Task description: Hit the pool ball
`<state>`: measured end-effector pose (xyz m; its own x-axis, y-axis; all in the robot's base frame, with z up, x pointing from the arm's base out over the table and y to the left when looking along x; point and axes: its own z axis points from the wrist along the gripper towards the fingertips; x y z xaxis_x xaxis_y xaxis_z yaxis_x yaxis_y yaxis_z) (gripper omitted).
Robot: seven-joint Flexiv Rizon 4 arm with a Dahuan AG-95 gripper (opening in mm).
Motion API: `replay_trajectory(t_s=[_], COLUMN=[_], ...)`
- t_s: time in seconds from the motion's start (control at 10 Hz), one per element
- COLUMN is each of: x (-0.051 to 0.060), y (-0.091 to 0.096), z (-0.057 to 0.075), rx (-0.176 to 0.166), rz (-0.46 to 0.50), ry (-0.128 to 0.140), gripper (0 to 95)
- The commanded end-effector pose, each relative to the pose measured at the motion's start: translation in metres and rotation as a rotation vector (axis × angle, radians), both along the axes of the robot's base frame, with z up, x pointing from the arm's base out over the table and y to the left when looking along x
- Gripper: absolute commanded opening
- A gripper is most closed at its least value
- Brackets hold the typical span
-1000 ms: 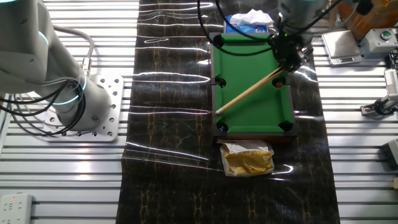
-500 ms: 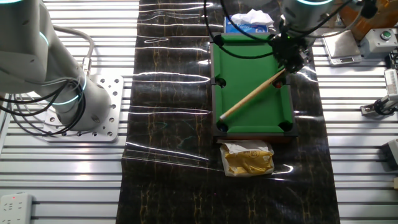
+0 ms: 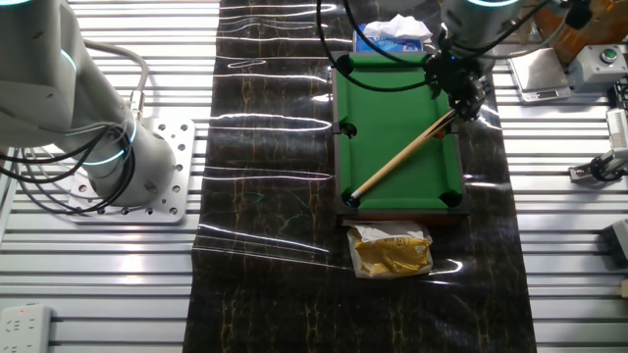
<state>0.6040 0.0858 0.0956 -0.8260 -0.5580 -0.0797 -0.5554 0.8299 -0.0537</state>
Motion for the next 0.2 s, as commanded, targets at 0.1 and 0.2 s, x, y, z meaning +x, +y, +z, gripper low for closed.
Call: replay_trajectory(t_s=[0.1,0.2], x=[-0.0004,-0.0004], y=[0.0,0.0], z=[0.0005,0.0005], rx=[-0.007,-0.006], rz=[0.03,0.034], ry=[0.006,0.006], gripper=[57.0,57.0])
